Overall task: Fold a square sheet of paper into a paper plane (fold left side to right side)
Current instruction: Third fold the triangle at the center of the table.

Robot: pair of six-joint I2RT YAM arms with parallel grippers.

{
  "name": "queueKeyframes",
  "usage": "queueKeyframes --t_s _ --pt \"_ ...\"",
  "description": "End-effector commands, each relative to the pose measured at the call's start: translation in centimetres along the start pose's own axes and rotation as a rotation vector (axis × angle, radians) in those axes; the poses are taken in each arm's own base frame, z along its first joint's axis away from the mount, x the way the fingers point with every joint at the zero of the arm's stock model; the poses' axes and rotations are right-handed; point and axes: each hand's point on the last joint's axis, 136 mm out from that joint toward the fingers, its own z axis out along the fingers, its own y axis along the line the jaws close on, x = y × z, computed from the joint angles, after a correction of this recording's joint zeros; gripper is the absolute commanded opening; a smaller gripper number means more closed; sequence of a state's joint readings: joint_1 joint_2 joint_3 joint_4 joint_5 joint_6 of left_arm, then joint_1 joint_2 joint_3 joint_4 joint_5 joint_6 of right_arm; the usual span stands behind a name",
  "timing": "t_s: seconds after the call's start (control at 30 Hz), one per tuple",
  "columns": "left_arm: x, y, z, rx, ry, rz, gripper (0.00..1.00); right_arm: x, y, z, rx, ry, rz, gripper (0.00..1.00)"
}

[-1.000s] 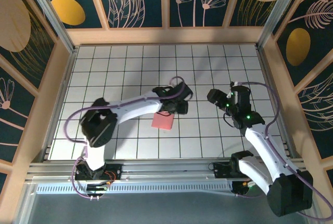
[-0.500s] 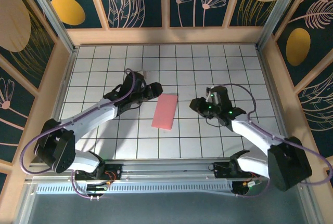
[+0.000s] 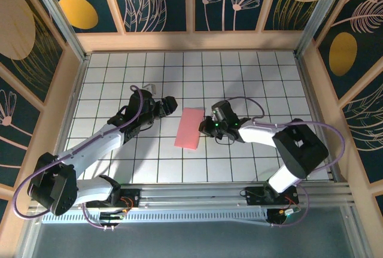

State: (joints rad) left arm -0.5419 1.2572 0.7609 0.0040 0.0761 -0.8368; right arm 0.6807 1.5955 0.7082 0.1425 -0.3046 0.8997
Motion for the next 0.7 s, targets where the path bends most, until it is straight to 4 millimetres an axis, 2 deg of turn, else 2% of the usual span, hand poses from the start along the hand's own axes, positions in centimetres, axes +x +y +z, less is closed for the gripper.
queueKeyframes --t_s 0.0,0.4,0.67 --pt "0.0 0.6 -0.1 -0.018 -0.013 0.024 0.79 -1.2 0.8 0.8 0.001 -0.035 -0.024 0.00" --pt "0.4 1.3 0.4 -0.053 0.017 0.025 0.79 -0.5 -1.3 2.8 0.083 0.027 -0.046 0.00" --pt "2.4 1.8 1.0 -0.057 0.113 -0.009 0.80 0.7 -3.8 3.2 0.187 0.094 -0.099 0.00"
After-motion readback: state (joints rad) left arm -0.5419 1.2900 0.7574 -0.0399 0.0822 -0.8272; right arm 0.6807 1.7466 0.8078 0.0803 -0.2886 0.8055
